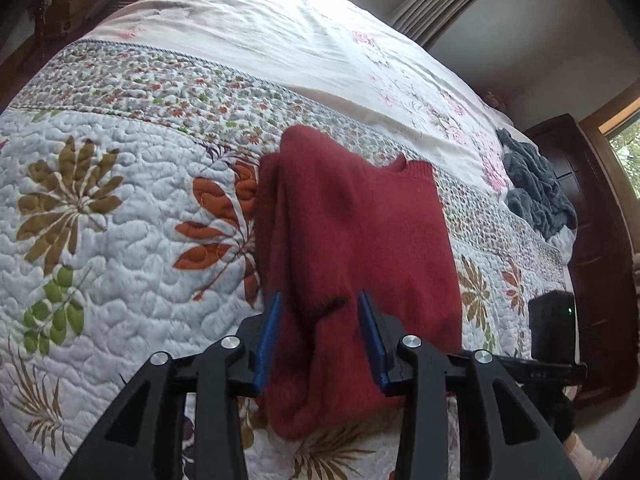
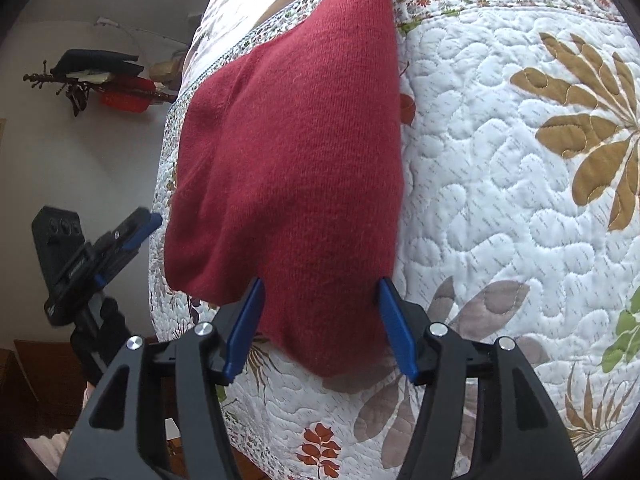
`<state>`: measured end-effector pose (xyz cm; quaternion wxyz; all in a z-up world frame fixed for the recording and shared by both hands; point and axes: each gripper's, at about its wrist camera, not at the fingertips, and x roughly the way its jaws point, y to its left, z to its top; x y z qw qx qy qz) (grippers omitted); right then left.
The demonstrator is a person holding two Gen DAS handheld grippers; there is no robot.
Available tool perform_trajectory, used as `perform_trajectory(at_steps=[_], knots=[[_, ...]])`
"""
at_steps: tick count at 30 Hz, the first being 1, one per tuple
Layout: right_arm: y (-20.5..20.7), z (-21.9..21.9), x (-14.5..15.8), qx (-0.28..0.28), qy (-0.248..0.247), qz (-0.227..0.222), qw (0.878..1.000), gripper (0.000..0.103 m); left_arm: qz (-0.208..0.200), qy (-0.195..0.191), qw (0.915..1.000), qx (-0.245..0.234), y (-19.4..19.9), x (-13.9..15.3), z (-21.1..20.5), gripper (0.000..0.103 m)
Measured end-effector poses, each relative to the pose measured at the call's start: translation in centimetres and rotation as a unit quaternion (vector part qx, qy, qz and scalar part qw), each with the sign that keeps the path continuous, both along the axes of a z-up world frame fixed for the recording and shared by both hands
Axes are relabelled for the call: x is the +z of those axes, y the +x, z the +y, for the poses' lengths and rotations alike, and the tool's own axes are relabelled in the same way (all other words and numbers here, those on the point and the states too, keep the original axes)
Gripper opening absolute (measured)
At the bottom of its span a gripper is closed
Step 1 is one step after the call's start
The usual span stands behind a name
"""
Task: Fold small clothes
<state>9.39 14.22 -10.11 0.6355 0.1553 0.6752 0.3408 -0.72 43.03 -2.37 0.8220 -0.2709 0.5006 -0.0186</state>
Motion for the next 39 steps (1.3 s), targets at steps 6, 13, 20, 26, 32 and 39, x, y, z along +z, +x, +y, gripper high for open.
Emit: perform_trajectory(at_steps=[6,13,20,26,32,39], knots=[[-0.5,0.4,-0.7,0.005,-0.013,0.007,1.000,0.058,0.049,-0.002,0.9987,-0.012,0.0,-3.3,-2.0,0.037],[-0.9,0.6,-0.4,0.023,-0.027,0.000,0.999,0.021,0.040,-0.040,0.9982,0.020,-1.0,-3.5,-0.5,0.010],[-1.3,0.0,-1.0,0.025,-0.041,-0.002,0.999,0.018,0.057,-0.037,0.9975,0.019,-1.6,-5.2,0.2,0.009],[-0.9,0.1,-2.1,0.039,-0.053,0.006,0.998,0.021,0.066,-0.042,0.9968,0.018,-1.0,-6.7,0.0,0.012],[0.4,-0.6,0.3,0.040,-0.051,-0.016,0.998,0.048,0.052,-0.045,0.9976,0.008,-0.9,-4.0,0.9,0.036],[3.4,0.4,0.9,0.025,-0.047,-0.040,0.998,0.049,0.021,-0.035,0.9989,0.023,4.0,-2.6,3.3,0.043]])
